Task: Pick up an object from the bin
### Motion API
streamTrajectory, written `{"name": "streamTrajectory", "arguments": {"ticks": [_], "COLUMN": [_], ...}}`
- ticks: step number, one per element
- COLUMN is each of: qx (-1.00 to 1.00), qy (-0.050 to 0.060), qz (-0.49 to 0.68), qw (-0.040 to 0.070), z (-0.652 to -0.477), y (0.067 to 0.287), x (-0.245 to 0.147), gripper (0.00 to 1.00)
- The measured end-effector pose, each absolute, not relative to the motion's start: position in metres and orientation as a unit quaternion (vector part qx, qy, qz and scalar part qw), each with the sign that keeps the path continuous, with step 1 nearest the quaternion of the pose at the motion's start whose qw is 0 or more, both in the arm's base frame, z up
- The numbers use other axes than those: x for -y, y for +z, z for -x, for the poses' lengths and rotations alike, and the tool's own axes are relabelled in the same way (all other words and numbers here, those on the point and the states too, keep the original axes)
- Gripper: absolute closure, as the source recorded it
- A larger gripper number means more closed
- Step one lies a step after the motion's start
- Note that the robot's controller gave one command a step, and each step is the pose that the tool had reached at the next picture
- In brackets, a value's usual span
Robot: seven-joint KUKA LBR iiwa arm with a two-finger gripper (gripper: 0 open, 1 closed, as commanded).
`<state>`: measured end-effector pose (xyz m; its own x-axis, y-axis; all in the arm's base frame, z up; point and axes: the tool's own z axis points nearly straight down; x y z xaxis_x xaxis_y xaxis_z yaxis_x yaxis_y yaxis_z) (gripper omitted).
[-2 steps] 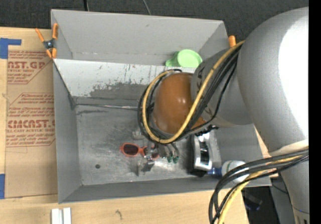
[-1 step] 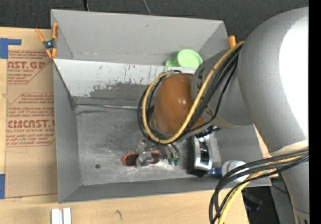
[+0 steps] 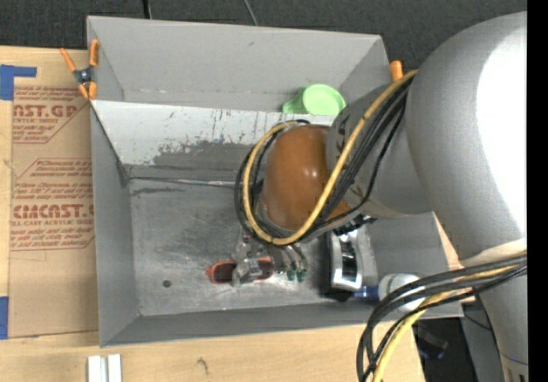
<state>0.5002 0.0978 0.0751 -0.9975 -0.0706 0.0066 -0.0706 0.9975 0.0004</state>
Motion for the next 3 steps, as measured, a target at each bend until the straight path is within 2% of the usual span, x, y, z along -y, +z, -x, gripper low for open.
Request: {"name": "streamTrajectory", "arguments": {"ticks": [1, 2, 3], "qx": [0.999, 0.999, 0.985], "qy": [0.0, 0.0, 0.0], "qz": [-0.053, -0.053, -0.173], "qw": [-0.002, 0.0, -0.005], "z": [-0.497, -0.496, -0.516], "y": [0.189, 0.188, 0.336], "x": [-0.074, -0.074, -0.041], "gripper": [1.0, 1.0, 1.0]}}
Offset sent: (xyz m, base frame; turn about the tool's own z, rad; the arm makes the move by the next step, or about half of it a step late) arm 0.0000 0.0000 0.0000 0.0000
